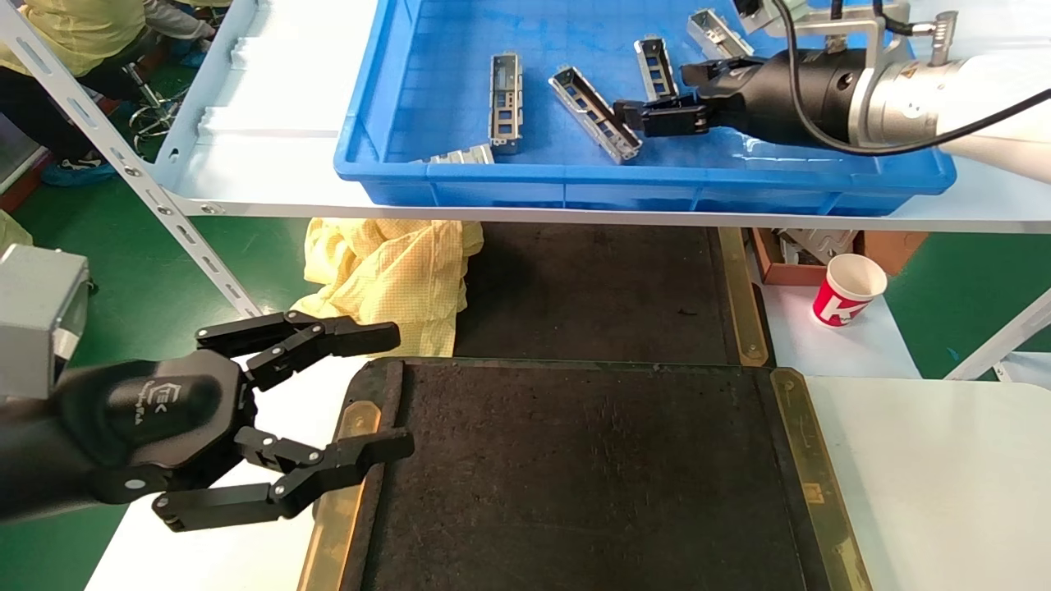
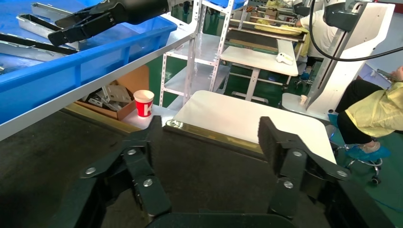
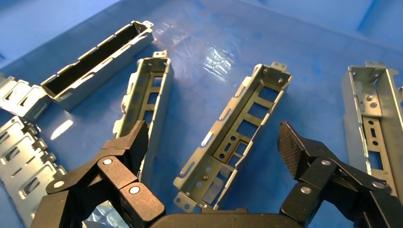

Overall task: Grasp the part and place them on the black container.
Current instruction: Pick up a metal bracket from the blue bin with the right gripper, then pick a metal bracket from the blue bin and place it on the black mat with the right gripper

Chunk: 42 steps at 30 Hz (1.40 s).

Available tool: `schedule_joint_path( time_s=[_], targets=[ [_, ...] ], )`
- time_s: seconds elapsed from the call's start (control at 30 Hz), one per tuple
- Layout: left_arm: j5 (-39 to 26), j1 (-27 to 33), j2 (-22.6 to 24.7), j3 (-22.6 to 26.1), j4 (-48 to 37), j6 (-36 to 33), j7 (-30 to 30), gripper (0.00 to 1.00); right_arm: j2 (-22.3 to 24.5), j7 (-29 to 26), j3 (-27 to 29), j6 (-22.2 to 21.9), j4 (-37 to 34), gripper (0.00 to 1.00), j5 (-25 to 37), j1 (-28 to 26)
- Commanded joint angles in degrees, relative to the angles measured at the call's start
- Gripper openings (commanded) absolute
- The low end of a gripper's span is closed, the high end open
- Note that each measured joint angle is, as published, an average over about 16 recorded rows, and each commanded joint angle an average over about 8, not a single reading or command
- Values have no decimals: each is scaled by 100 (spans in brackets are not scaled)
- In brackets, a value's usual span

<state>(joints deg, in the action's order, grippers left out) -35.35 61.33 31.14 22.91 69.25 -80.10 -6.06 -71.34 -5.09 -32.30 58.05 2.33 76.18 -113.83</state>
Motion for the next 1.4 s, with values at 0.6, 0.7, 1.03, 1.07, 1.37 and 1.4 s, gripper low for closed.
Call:
schedule_joint_path(
  time_s=[0.6, 0.7, 1.03, 1.07, 1.37, 1.4],
  targets=[
    [0, 0, 0, 0, 0, 0, 0, 100, -81, 249, 58, -47, -147, 0, -80, 1],
    [0, 0, 0, 0, 0, 0, 0, 100, -85, 272, 57, -43, -163, 0, -78, 7],
    [0, 0, 0, 0, 0, 0, 0, 100, -72, 315, 62, -64, -201, 0, -84, 5],
    [0, 0, 0, 0, 0, 0, 0, 100, -70, 318, 62, -65, -203, 0, -84, 5],
    [0, 0, 0, 0, 0, 0, 0, 100, 25, 380, 96, 26, -165, 0, -133, -61],
    [0, 0, 0, 0, 0, 0, 0, 100, 50, 400, 109, 67, -147, 0, -152, -79]
  ],
)
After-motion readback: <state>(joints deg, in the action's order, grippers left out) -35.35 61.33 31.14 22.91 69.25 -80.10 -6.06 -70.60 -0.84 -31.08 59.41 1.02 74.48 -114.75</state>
